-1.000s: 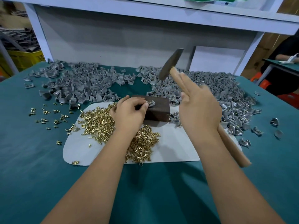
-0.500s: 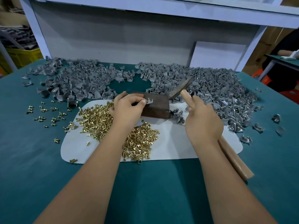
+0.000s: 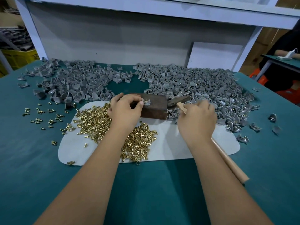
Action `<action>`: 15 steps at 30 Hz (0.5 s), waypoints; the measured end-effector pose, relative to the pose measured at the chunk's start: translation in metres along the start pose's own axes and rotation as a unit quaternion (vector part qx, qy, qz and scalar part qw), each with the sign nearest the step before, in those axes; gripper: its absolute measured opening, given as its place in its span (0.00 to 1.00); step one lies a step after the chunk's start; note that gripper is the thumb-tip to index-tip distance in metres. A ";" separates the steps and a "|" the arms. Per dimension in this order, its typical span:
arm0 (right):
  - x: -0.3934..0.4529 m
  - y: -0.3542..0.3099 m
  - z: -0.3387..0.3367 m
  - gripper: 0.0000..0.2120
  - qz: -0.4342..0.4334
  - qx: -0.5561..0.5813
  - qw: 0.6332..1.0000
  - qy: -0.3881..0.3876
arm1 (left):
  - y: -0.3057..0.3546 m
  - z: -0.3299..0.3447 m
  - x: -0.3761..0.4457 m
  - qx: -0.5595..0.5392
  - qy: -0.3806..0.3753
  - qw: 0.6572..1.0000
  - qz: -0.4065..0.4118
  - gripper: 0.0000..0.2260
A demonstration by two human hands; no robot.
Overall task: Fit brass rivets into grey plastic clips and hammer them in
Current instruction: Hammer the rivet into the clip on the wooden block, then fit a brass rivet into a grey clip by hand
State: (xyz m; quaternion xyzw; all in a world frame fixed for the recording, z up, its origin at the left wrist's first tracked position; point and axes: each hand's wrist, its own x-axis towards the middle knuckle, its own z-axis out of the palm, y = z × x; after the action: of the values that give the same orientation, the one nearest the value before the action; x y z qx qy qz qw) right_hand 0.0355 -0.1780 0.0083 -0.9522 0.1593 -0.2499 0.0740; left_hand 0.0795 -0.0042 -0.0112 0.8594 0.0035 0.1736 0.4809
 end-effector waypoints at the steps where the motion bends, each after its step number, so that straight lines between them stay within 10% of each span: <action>1: 0.002 -0.009 -0.003 0.11 -0.020 0.050 0.998 0.021 | 0.000 0.000 0.000 0.003 0.002 1.000 0.003 0.05; 6: 0.018 -0.063 -0.004 0.09 -0.094 0.274 0.953 -0.089 | -0.003 0.000 0.000 0.041 0.017 0.999 0.018 0.03; 15: 0.018 -0.078 0.020 0.05 -0.086 0.239 0.965 -0.072 | -0.002 0.001 -0.002 0.069 0.040 0.997 0.019 0.04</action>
State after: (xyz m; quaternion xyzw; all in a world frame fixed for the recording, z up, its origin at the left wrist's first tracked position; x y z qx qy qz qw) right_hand 0.0813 -0.1098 0.0161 -0.9325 0.0068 -0.2166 0.2889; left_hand 0.0785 -0.0044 -0.0141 0.8828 0.0185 0.2165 0.4164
